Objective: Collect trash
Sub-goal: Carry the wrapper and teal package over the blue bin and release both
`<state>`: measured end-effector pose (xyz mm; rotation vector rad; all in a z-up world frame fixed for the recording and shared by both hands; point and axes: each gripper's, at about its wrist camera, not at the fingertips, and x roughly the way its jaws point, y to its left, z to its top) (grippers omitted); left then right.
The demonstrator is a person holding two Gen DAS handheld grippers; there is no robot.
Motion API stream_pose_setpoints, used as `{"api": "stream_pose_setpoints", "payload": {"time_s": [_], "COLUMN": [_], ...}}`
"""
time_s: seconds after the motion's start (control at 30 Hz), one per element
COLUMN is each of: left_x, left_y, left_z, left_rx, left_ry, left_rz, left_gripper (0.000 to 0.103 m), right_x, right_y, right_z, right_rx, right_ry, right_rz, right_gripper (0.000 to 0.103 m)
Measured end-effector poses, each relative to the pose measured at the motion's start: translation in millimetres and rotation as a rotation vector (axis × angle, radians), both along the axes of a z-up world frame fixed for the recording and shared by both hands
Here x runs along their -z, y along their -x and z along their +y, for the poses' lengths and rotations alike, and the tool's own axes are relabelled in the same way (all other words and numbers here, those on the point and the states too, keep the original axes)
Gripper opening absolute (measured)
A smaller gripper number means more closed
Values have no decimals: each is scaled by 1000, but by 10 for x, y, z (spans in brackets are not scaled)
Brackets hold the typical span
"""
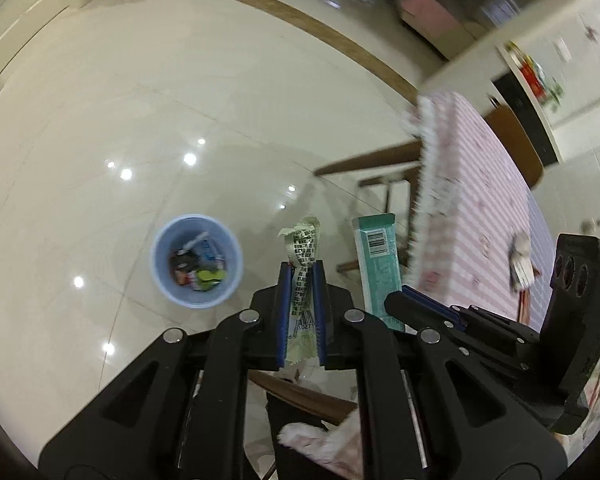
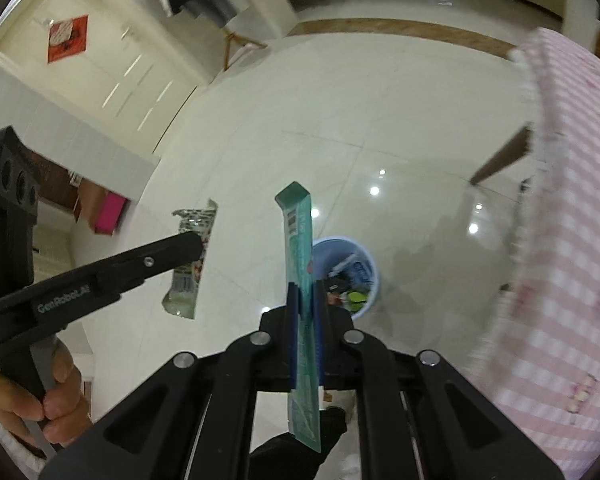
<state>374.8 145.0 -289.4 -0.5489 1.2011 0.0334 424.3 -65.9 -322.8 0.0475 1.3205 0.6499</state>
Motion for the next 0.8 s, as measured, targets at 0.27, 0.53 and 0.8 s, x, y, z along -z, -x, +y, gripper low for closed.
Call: {"api": "stream_pose_setpoints", "payload": {"time_s": [0.27,0.53,0.8], "left_x": [99,173,237], "left_y": [195,235,109], "left_z": [757,1045,1094], "left_rx": [-110,-145,-125], "left_ry": [16,45,57], "left_rz": [17,32,58], "left_gripper": [11,11,11], "right_x": [83,214,192], "right_y": [-5,-86,-43], "right_z": [862,1312,1363], "right_rx": [-56,-46,-40], "right_ry": [31,94,125], "right_rz": [-8,1,0], "right_gripper": [9,35,39]}}
